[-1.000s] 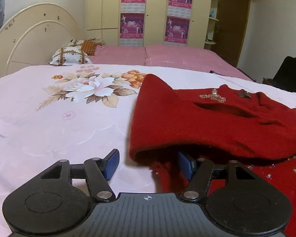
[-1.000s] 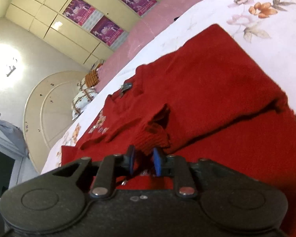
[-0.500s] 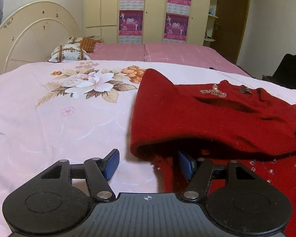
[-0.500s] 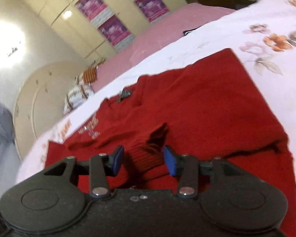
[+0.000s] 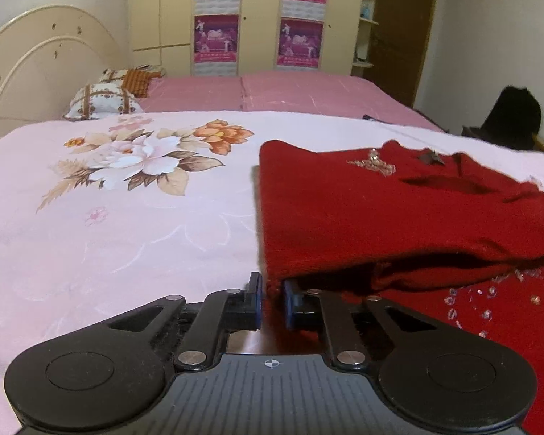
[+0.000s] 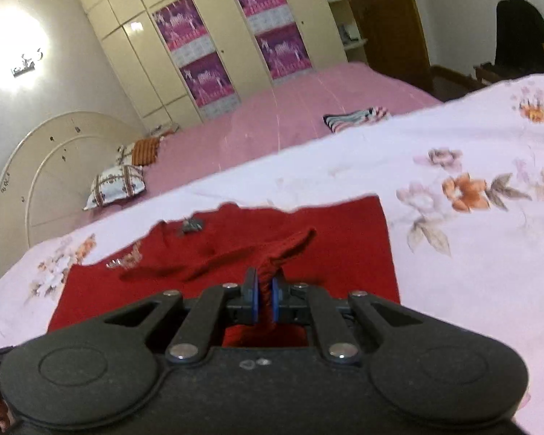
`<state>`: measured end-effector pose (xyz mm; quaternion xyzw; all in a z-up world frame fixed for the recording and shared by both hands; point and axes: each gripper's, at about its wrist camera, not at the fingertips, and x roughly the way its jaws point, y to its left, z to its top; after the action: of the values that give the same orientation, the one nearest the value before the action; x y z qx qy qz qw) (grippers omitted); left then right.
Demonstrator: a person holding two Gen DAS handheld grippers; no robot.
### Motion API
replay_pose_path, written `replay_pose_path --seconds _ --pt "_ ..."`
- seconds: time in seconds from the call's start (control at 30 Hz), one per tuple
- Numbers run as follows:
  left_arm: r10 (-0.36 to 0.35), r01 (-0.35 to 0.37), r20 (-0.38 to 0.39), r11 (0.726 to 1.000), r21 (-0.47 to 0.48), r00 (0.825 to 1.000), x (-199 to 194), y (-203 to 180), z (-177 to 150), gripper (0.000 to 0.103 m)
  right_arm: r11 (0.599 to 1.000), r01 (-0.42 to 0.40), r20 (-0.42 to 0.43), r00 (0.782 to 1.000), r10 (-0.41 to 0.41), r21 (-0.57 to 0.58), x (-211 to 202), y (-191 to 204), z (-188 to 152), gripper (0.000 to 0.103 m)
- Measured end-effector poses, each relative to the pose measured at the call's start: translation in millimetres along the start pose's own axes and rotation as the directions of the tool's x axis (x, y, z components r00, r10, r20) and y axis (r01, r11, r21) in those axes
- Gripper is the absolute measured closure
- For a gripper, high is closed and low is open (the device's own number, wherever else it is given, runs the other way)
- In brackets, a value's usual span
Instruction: Fold small clothes
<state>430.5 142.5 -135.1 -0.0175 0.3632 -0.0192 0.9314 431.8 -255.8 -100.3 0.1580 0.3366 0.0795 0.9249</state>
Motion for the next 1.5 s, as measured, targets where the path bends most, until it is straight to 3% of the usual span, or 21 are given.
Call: replay_pose_path --seconds 0.03,0.23,0.27,0.33,0.47,0.6,0.63,0.67,0.7,0.73,0.83,0.9,0.97,1.0,1.07,1.1,1.27,1.33,1.43,1.5 --pt "0.002 -0.002 0.004 1.000 0.000 1.000 0 -1 0 0.097 1.000 0.004 -0.002 1.000 -0.004 -0.002 3 3 -2 0.095" --pt "-0.014 0.020 0.132 0.999 -0.050 0.991 -24 1 8 0.098 0.997 -0.047 0.060 0.997 0.051 -0.053 -17 15 7 0.095" --pt "-0.001 0.006 0.120 0.999 -0.042 0.993 -22 -2 8 0.098 0.997 -0.048 0.070 0.996 0.053 -0.068 -18 18 11 0.095" --pt "0.063 -0.063 -0.012 0.998 -0.028 0.998 2 -1 4 0.098 0.995 -0.041 0.083 0.995 0.049 -0.094 -15 21 14 0.095" --pt "0.060 -0.055 0.056 0.994 -0.090 0.997 -18 2 -5 0.097 0.998 0.015 -0.059 0.998 -0.019 -0.064 13 5 2 0.095" --pt "0.035 -0.026 0.104 0.996 -0.080 0.994 -38 -15 -8 0.096 0.999 -0.009 -0.055 0.998 0.006 -0.051 9 0 -4 0.095" --pt "0.029 -0.022 0.096 0.997 -0.073 0.995 -37 -21 -7 0.082 0.999 -0.013 -0.056 0.998 0.010 -0.049 9 0 -4 0.094" --pt "0.027 -0.021 0.094 0.997 -0.069 0.995 -35 -26 -5 0.054 0.999 -0.015 -0.059 0.998 0.012 -0.048 9 0 -5 0.090" --pt "0.033 -0.026 0.106 0.998 -0.065 0.994 -33 -28 -3 0.042 0.999 -0.011 -0.059 0.998 0.008 -0.046 8 -1 -5 0.089" --pt "0.041 -0.034 0.114 0.998 -0.061 0.993 -33 -31 -2 0.037 0.999 -0.007 -0.061 0.998 0.005 -0.042 9 -2 -5 0.088" --pt "0.023 -0.016 0.118 0.998 -0.059 0.993 -32 -40 2 0.037 1.000 -0.016 -0.071 0.997 0.014 -0.023 9 -5 -7 0.086" --pt "0.068 -0.068 0.059 0.998 -0.002 0.996 -22 -50 1 0.037 1.000 -0.019 -0.081 0.997 0.017 -0.020 11 -5 -9 0.085" --pt "0.108 -0.108 0.025 0.994 0.004 0.994 -13 -51 -1 0.049 1.000 -0.025 -0.095 0.995 0.025 -0.008 14 -7 -11 0.084" --pt "0.124 -0.124 0.010 0.992 0.000 0.992 -9 -49 -3 0.049 1.000 -0.025 -0.100 0.995 0.025 -0.005 16 -8 -12 0.084" --pt "0.115 -0.115 0.006 0.993 -0.033 0.993 -7 -44 -6 0.049 0.999 -0.031 -0.103 0.994 0.029 -0.017 17 -8 -14 0.094" --pt "0.112 -0.112 0.002 0.993 -0.039 0.994 -7 -43 -6 0.049 0.999 -0.031 -0.100 0.995 0.028 -0.029 16 -7 -15 0.094" --pt "0.119 -0.119 -0.001 0.992 -0.040 0.993 -7 -43 -5 0.049 0.995 -0.027 0.005 1.000 0.028 -0.098 -6 -1 -8 0.095" --pt "0.117 -0.117 -0.002 0.992 -0.046 0.993 -6 -42 -6 0.049 0.994 -0.032 0.005 0.999 0.032 -0.107 1 -2 -7 0.095" --pt "0.090 -0.090 -0.008 0.995 -0.047 0.996 -15 -34 -4 0.049 0.990 0.042 -0.069 0.996 -0.051 -0.131 27 -8 -16 0.094" --pt "0.105 -0.104 0.043 0.994 -0.029 0.994 -37 -25 -3 0.049 0.993 0.050 -0.049 0.997 -0.056 -0.111 14 -12 -14 0.082"
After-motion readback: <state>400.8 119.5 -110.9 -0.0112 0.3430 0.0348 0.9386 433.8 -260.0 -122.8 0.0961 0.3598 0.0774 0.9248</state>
